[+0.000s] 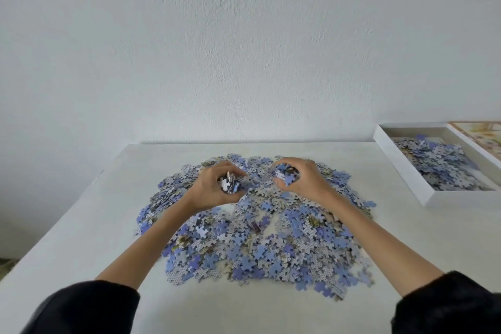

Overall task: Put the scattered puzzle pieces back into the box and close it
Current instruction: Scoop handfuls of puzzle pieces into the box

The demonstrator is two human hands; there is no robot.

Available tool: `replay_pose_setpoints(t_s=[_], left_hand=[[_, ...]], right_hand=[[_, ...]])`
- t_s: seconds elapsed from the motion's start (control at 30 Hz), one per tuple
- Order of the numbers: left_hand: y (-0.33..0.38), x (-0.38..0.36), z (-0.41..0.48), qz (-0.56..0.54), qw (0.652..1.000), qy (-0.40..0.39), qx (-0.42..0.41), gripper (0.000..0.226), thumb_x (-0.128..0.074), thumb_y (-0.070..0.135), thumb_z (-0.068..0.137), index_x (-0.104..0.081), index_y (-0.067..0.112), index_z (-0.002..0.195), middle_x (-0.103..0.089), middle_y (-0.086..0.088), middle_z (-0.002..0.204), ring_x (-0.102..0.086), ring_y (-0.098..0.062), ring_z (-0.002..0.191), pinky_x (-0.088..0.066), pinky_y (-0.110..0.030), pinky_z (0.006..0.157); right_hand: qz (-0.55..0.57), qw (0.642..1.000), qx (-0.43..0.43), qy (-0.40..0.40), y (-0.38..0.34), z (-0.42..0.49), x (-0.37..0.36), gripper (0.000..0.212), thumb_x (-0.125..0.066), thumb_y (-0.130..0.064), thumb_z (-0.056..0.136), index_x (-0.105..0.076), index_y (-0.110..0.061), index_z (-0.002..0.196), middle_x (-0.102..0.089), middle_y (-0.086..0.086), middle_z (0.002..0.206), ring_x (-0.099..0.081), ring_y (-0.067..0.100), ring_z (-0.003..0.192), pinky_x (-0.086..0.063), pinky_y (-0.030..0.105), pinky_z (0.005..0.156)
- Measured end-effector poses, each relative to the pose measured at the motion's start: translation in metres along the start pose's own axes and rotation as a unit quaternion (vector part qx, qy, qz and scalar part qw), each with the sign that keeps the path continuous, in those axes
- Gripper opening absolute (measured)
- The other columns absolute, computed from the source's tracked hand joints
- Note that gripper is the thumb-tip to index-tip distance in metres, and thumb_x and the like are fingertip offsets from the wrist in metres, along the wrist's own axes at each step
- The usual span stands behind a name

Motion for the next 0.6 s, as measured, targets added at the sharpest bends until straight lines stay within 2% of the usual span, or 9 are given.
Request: replay_pose_setpoints(t_s=[0.07,0.1,0.23,0.3,0.4,0.5,0.6], left_hand=[[0.007,-0.003,0.006,0.003,1.000,-0.002,-0.007,0.039,-0.066,0.045,0.066,-0.064,0.025,0.100,-0.061,0.013,0.094,-0.059,0.001,0.087,-0.045,-0.010,0.079],[0.010,-0.004,0.010,0.003,1.000,0.000,-0.010,0.039,-0.066,0.045,0.066,-0.064,0.026,0.100,-0.061,0.011,0.094,-0.059,-0.001,0.087,-0.045,-0.010,0.078],[0.028,-0.017,0.027,-0.003,1.000,0.006,-0.025,0.039,-0.066,0.044,0.067,-0.064,0.023,0.100,-0.062,0.009,0.094,-0.060,-0.002,0.084,-0.043,-0.009,0.074],[0.039,-0.027,0.037,-0.006,0.999,0.004,-0.036,0.038,-0.066,0.043,0.067,-0.064,0.023,0.100,-0.062,0.009,0.095,-0.060,-0.002,0.084,-0.043,-0.010,0.073],[0.058,-0.045,0.055,-0.012,0.999,0.003,-0.051,0.037,-0.067,0.040,0.068,-0.064,0.021,0.100,-0.061,0.008,0.095,-0.059,0.003,0.079,-0.041,-0.007,0.069],[0.078,-0.068,0.077,-0.024,0.998,-0.003,-0.057,0.036,-0.068,0.038,0.068,-0.065,0.021,0.099,-0.060,0.009,0.095,-0.061,0.000,0.078,-0.043,-0.009,0.069],[0.098,-0.094,0.103,-0.027,0.997,-0.014,-0.066,0.034,-0.068,0.038,0.068,-0.065,0.023,0.099,-0.060,0.012,0.095,-0.061,-0.001,0.081,-0.044,-0.012,0.072]], right_hand=[[0.004,1.000,0.014,0.012,0.002,0.001,0.012,0.043,-0.073,-0.013,0.076,-0.059,-0.003,0.116,-0.059,0.003,0.117,-0.047,0.006,0.108,-0.026,-0.006,0.088],[0.008,1.000,0.020,0.014,0.003,0.001,0.018,0.042,-0.073,-0.012,0.076,-0.060,-0.003,0.116,-0.058,-0.001,0.113,-0.047,0.006,0.106,-0.026,-0.007,0.086],[0.005,0.998,0.057,0.016,0.012,0.003,0.044,0.038,-0.073,-0.015,0.077,-0.063,-0.006,0.112,-0.062,0.000,0.111,-0.054,0.006,0.105,-0.037,0.010,0.093],[0.006,0.998,0.065,0.021,0.021,0.003,0.059,0.037,-0.073,-0.016,0.077,-0.064,-0.006,0.111,-0.064,0.001,0.109,-0.056,0.006,0.103,-0.037,0.009,0.090],[0.014,0.996,0.076,0.035,0.033,-0.002,0.086,0.031,-0.073,-0.012,0.076,-0.065,-0.006,0.106,-0.063,-0.003,0.099,-0.054,-0.005,0.092,-0.037,0.001,0.081],[0.010,0.995,0.084,0.046,0.050,-0.006,0.119,0.023,-0.072,-0.008,0.076,-0.066,-0.006,0.099,-0.063,-0.003,0.089,-0.056,-0.012,0.080,-0.039,0.001,0.070],[-0.011,0.994,0.084,0.062,0.073,-0.010,0.157,0.022,-0.072,-0.005,0.075,-0.066,-0.003,0.096,-0.065,0.001,0.086,-0.057,-0.005,0.077,-0.041,0.004,0.066]])
Point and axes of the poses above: each hand's wrist, its own z-axis towards the middle knuckle, its own x-axis out of the back of the hand, y = z × x, the point moved 1 cm from there along z, towards the middle knuckle
